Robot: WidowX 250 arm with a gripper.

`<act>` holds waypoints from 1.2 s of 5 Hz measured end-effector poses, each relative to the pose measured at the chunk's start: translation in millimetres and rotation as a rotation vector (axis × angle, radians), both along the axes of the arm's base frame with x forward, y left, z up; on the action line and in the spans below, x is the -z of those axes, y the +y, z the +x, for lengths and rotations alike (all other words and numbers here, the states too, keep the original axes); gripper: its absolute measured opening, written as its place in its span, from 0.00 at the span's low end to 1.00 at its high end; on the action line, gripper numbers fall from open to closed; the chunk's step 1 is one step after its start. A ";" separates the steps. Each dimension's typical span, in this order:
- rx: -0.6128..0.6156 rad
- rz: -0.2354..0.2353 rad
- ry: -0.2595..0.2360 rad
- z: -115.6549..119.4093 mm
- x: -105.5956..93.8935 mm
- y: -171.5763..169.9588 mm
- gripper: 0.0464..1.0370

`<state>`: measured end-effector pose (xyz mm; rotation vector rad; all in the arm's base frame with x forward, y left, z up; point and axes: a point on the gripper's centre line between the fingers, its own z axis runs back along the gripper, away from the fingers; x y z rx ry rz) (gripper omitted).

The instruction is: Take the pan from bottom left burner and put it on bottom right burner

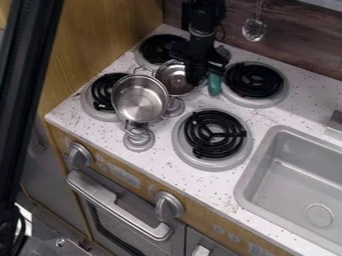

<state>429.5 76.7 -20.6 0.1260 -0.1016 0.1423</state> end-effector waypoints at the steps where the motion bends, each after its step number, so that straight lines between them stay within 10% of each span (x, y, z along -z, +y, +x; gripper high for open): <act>1: -0.019 -0.005 0.013 -10.1 0.0 0.3 0.02; 5: -0.187 -0.025 0.131 -54.6 22.4 31.5 0.96; 6: -0.200 -0.022 0.141 -57.2 22.2 34.9 0.96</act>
